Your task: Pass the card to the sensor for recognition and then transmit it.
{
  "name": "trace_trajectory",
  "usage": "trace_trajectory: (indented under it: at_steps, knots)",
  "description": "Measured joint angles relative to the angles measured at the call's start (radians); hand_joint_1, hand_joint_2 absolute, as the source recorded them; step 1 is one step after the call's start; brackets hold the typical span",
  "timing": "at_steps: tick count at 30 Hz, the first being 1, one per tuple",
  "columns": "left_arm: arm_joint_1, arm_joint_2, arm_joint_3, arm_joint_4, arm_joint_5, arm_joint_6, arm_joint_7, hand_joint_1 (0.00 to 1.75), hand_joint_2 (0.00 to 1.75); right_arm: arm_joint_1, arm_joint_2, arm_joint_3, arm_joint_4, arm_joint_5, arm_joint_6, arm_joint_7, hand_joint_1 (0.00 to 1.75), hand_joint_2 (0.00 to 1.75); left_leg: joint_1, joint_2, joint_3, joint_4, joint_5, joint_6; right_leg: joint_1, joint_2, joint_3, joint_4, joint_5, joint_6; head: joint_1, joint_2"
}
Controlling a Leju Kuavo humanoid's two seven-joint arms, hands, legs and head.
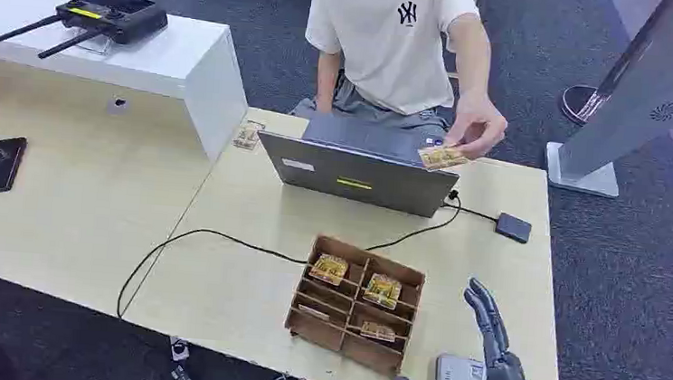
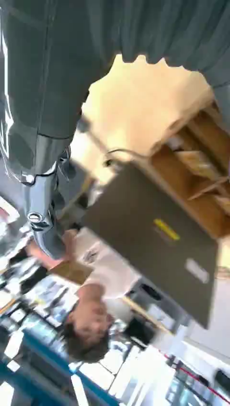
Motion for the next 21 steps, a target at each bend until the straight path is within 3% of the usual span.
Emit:
trace_trajectory:
  at_steps: [7, 12, 18, 21]
  knots:
    - [-0.006, 0.002, -0.028, 0.000, -0.018, -0.012, 0.000, 0.00, 0.00, -0.054, 0.060, -0.040, -0.003, 0.173, 0.008, 0.031, 0.00, 1.75, 0.000, 0.000, 0.000, 0.000, 0.000, 0.000, 0.000, 0.000, 0.001, 0.000, 0.000, 0.000, 0.000, 0.000]
    - [-0.027, 0.007, -0.070, 0.000, -0.060, -0.050, 0.008, 0.00, 0.00, -0.165, 0.091, -0.078, 0.032, 0.451, 0.008, 0.105, 0.00, 1.75, 0.000, 0.001, 0.001, 0.000, 0.002, 0.000, 0.000, 0.000, 0.001, 0.000, 0.002, -0.001, -0.001, 0.000]
    - [-0.042, 0.007, -0.106, -0.001, -0.071, -0.064, 0.010, 0.00, 0.00, -0.263, 0.105, -0.115, 0.098, 0.524, 0.008, 0.134, 0.00, 1.75, 0.000, 0.000, 0.001, 0.000, 0.003, 0.000, 0.000, 0.000, 0.001, 0.000, 0.003, -0.001, 0.000, 0.000]
    - [-0.045, 0.008, -0.125, -0.001, -0.078, -0.074, 0.010, 0.00, 0.00, -0.302, 0.106, -0.121, 0.134, 0.619, 0.001, 0.168, 0.00, 1.75, 0.000, 0.000, 0.001, 0.000, 0.003, 0.000, 0.000, 0.000, 0.001, 0.000, 0.003, -0.001, 0.000, 0.000]
